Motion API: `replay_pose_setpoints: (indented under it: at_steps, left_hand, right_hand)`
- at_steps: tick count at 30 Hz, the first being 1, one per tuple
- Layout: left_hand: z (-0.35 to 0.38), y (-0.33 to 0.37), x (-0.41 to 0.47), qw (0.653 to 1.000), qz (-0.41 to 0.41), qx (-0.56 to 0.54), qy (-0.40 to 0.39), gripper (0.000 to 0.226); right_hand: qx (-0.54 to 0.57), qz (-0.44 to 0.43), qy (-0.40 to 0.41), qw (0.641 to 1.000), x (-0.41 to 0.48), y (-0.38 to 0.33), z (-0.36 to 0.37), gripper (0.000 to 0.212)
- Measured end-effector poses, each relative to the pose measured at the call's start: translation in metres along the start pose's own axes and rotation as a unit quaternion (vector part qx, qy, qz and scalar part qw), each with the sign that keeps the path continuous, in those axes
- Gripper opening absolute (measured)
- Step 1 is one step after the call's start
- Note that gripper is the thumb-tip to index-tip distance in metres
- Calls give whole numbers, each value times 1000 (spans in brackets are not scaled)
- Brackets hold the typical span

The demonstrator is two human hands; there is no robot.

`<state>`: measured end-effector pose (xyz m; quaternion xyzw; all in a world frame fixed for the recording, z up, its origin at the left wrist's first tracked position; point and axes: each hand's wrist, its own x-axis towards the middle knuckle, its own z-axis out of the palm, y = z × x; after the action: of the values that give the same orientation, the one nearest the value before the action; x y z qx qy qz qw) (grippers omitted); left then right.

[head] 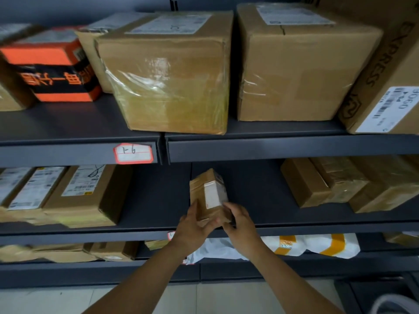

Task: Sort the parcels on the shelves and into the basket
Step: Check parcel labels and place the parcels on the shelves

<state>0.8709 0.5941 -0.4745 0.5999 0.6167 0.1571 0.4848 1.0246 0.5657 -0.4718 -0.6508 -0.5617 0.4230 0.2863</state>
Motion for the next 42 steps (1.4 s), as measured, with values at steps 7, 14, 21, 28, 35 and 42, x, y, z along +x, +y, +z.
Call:
replay_pose_setpoints:
  at_steps: [7,14,21,28,35,42]
  left_hand:
    - [-21,-7,-24,969,-62,-235,49,65]
    - [-45,-20,-44,961,-19,-277,-17,50]
    - [-77,-33,-54,974,-16,-221,-47,67]
    - [-97,-27,-63,979,-4,-187,-77,73]
    - [-81,-17,-53,956,-32,-292,3,63]
    - [-10,30,-33,940,-45,-333,55,67]
  right_hand:
    - [148,-64,-62,985,-8,-23,27,60]
    - [156,-54,-17,986,-5,-32,25,48]
    - [29,-83,17,996,9,-41,2,97]
    - [-42,-152,-51,986,8,-48,-12,85]
    - [-37,-97,8,995,-8,-37,-26,64]
    - [-30,-34,143,989,-34,-11,-32,60]
